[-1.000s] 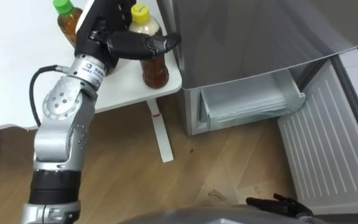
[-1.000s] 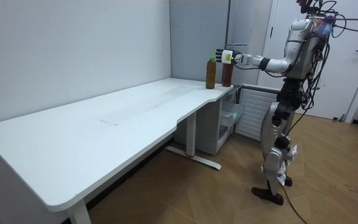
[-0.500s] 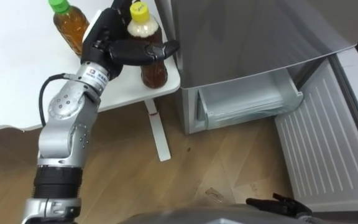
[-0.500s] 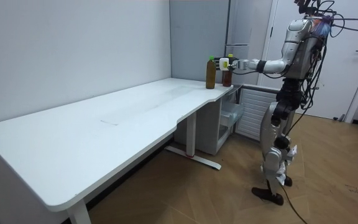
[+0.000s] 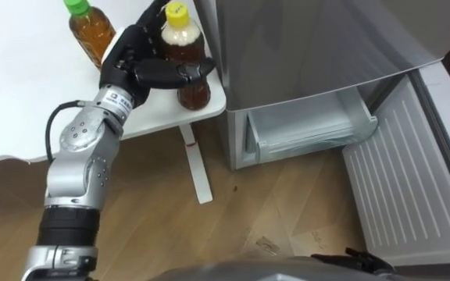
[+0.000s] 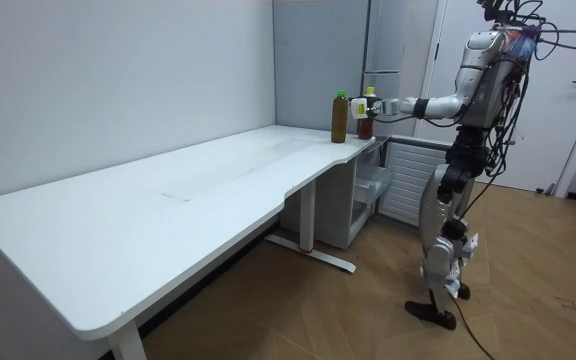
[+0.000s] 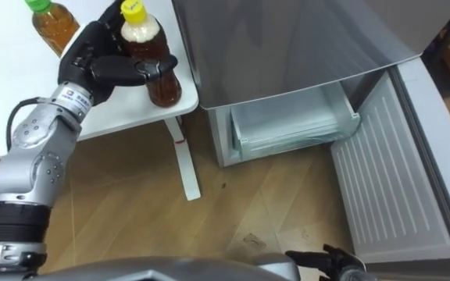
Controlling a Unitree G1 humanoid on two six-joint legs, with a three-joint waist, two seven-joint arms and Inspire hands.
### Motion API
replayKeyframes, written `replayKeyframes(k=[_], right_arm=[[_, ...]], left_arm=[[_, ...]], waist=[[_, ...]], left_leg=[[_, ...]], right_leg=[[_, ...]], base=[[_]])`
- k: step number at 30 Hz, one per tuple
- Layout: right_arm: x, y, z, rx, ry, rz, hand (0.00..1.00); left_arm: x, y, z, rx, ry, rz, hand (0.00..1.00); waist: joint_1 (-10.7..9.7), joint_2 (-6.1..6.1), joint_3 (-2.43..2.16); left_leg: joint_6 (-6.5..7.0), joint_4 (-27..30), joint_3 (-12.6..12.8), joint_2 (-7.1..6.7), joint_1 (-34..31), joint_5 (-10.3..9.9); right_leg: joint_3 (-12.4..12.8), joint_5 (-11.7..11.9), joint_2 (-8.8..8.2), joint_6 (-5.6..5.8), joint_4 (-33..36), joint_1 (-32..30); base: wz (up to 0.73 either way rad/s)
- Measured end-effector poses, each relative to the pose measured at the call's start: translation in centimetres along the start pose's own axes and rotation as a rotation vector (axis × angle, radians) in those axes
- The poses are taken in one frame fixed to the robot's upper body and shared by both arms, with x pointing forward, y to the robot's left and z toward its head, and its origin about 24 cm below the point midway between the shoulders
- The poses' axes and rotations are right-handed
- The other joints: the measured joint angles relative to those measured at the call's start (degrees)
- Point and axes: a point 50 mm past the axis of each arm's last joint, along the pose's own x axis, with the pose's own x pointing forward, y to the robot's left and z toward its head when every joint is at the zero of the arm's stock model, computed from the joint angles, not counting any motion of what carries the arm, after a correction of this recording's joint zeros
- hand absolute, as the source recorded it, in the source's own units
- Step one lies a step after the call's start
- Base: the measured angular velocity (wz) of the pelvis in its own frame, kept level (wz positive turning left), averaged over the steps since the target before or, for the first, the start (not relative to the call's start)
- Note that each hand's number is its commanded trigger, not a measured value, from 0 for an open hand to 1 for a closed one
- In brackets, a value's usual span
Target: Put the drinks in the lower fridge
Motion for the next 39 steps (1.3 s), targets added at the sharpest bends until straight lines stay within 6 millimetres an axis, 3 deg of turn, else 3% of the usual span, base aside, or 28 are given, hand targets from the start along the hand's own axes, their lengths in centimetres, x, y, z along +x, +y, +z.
replayKeyframes(k=[7, 18, 22, 28, 31, 34, 39], right_arm=[[0.0, -0.1, 0.2, -0.002, -0.005, -0.018, 0.00], [0.2, 0.6, 0.8, -0.039, -0.009, -0.018, 0.00], [0.3, 0.9, 1.1, -0.080, -0.008, -0.008, 0.00], [0.4, 1.6, 1.9, -0.156, -0.026, 0.006, 0.00], [0.4, 1.7, 2.2, -0.207, -0.036, 0.001, 0.00], [0.4, 1.9, 2.5, -0.271, -0.041, 0.002, 0.00], [0.3, 2.5, 3.5, -0.373, -0.073, 0.023, 0.00]], left_arm=[[0.3, -0.3, 0.1, 0.052, 0.009, -0.003, 1.00], [0.5, -2.4, 0.2, 0.077, 0.013, -0.084, 1.00], [0.5, -3.8, 1.1, 0.083, -0.029, -0.135, 1.00], [0.3, -5.8, 2.9, 0.022, -0.124, -0.205, 1.00], [-0.3, -6.8, 2.9, 0.012, -0.133, -0.245, 1.00], [-0.7, -7.7, 2.8, 0.001, -0.137, -0.297, 1.00], [-1.2, -7.8, 2.4, -0.070, -0.131, -0.322, 1.00]], waist=[[-0.5, 0.81, -0.04], [-0.8, 0.33, 0.04], [0.6, -0.20, -0.23], [2.0, -0.48, -0.30], [2.2, -0.47, -0.30], [3.8, -0.43, -0.31], [5.3, -0.36, -0.35]], left_leg=[[0.01, 0.2, -0.7, -0.01, -1.1, 0.0], [0.00, 1.0, -2.1, -0.20, -3.5, 0.1], [-0.01, 1.1, -2.7, -0.21, -3.6, 0.1], [-0.18, 1.1, -4.0, -0.27, -4.1, 0.2], [-0.18, 1.2, -5.1, -0.39, -4.1, 0.2], [-0.19, 1.8, -5.4, -0.45, -4.5, 0.2], [-0.29, 2.2, -6.7, -0.65, -5.2, 0.3]], right_leg=[[-1.2, 0.1, -0.06, -0.07, -0.1, -0.2], [-2.7, 0.1, -0.17, -0.07, -0.1, -1.8], [-3.3, 0.1, -0.15, -0.08, -0.1, -1.7], [-4.7, 0.1, -0.13, -0.07, -0.1, -1.5], [-5.7, 0.1, -0.16, -0.07, -0.1, -1.1], [-6.5, 0.1, -0.18, -0.07, -0.2, -1.0], [-8.1, 0.1, -0.27, -0.07, -0.1, -0.9]], base=[[0.04], [0.07], [0.07], [0.11], [0.13], [0.12], [0.15]])
